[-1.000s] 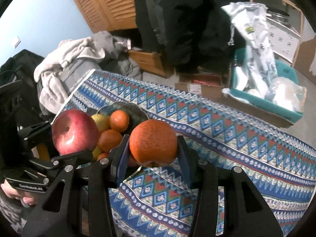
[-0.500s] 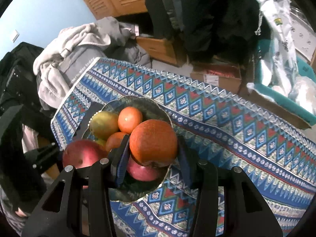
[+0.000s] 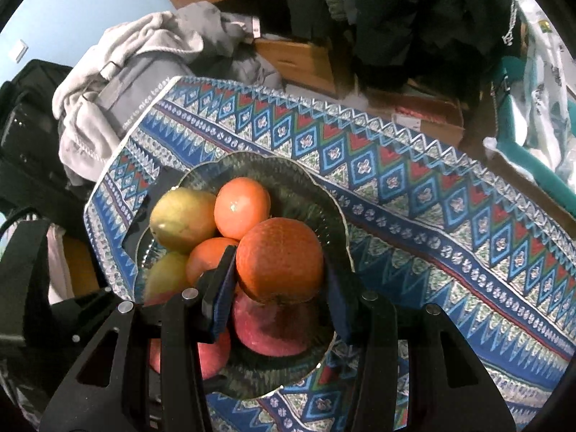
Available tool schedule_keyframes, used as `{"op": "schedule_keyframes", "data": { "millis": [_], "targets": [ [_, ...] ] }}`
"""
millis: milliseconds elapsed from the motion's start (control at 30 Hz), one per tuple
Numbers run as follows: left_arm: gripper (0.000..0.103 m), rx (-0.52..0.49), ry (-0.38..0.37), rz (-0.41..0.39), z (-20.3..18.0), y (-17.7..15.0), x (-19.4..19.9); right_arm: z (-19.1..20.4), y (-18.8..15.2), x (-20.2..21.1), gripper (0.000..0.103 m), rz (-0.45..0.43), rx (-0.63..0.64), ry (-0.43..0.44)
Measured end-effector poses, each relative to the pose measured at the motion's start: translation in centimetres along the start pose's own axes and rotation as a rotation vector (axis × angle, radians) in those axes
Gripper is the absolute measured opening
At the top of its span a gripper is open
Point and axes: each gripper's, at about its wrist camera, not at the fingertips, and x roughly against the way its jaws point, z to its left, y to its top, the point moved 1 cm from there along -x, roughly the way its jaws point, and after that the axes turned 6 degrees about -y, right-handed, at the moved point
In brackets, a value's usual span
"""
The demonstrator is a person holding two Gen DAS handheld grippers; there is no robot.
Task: Organize fruits
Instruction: 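Bring the red apple and tangerine over the glass bowl with both tools, then open both tools to drop the apple and tangerine into the bowl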
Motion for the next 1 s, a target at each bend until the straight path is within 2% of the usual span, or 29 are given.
{"op": "schedule_keyframes", "data": {
  "millis": [267,467,767,1000],
  "targets": [
    [0.079,-0.014,0.015,0.02,-0.5,0.0,-0.2,0.7,-0.2,-2.0,0.046,0.036,0.01,0.013],
    [0.079,0.014,0.003,0.032,0.0,0.1,0.0,1.1,-0.1,-2.2,0.049,0.038,0.01,0.026],
    [0.08,0.032,-0.007,0.035,-0.4,-0.2,1.3,1.1,-0.3,-0.2,0.049,0.01,0.005,0.017],
    [0.081,0.058,0.004,0.013,-0.4,-0.3,3.1,0.7,-0.6,3.2,0.049,-0.046,-0.013,0.003]
  ]
}}
